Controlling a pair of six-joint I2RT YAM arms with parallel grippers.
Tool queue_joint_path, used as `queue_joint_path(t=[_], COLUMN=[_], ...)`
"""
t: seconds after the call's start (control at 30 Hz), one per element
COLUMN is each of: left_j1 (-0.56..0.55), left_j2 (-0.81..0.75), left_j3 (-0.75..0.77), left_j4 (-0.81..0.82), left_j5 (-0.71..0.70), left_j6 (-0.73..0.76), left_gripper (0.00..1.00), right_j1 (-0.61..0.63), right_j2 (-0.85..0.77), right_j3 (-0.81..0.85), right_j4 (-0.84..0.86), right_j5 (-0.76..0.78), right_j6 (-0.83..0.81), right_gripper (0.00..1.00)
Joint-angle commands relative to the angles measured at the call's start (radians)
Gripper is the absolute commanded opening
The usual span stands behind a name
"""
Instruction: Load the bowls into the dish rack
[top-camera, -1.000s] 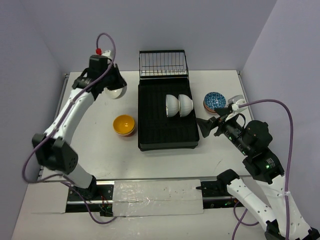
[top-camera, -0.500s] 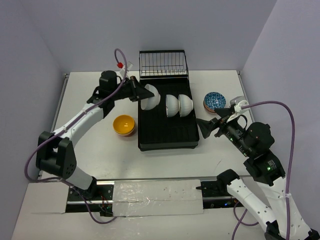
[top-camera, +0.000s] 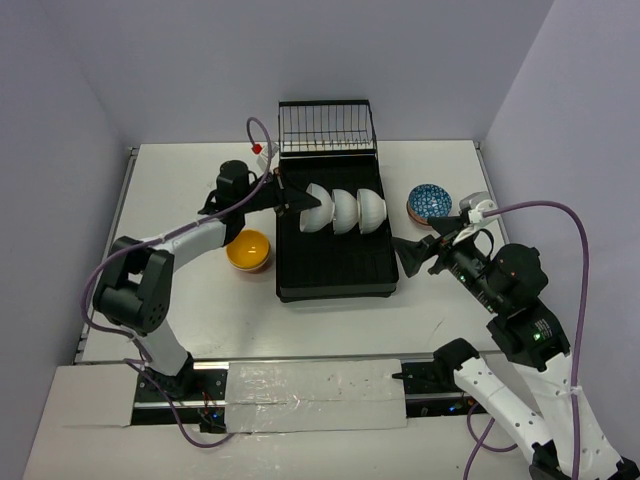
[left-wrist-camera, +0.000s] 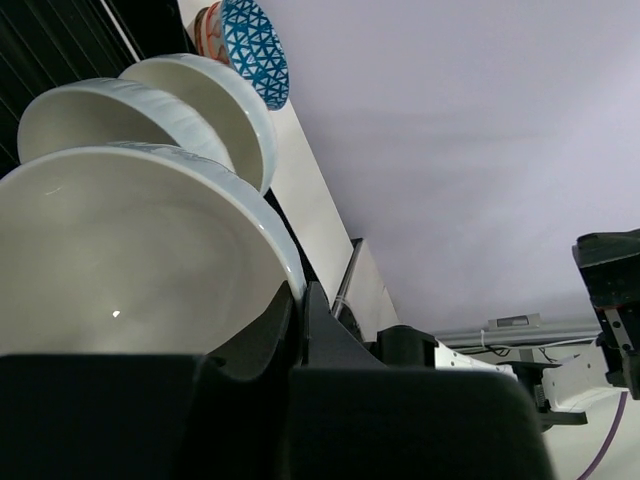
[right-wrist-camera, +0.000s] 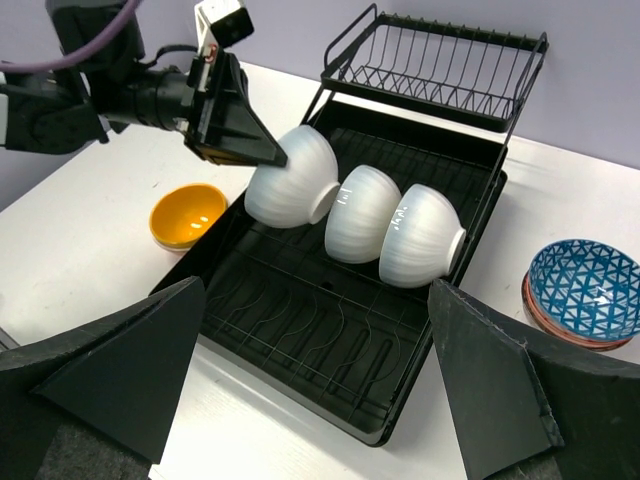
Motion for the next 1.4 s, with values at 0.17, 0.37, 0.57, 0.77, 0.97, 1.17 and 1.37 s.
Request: queue_joint_path(t=[0.17, 0.37, 0.57, 0.77, 0.97, 1.17, 1.37], left_j1=[0.007, 0.024, 0.027, 0.031, 0.03, 0.022, 0.007], left_j2=[0.053, 0.1, 0.145, 0.159, 0.182, 0.211, 0.232], left_j3=[0.006, -0.031, -0.059, -0.066, -0.071, -0.065, -0.065], left_j4=[0.183, 0.281, 0.38, 0.434, 0.572, 0.609, 0.641], left_j5=[0.03, 0.037, 0.043, 0.047, 0.053, 0.057, 0.055], left_j6=[-0.014, -0.07, -0.126, -0.158, -0.254, -0.282, -0.305], left_gripper=[0.0, 0.0, 0.0, 0.0, 0.0, 0.0, 0.0], right_j1=[0.009, 0.007, 0.007, 0.007, 0.009, 0.009, 0.007], right_j2=[0.013, 0.011, 0.022, 0.036, 0.042, 0.045, 0.042], right_j3=[0.01, 0.007, 0.008, 0.008, 0.013, 0.013, 0.02], right_j4=[0.033, 0.022, 0.03, 0.035, 0.038, 0.039, 0.028], right_j5=[-0.006, 0.008, 0.013, 0.005, 0.001, -0.004, -0.001], right_j6=[0.009, 0.003, 0.003, 0.006, 0.007, 0.01, 0.007], right_gripper=[1.0, 1.0, 1.0, 1.0, 1.0, 1.0, 1.0])
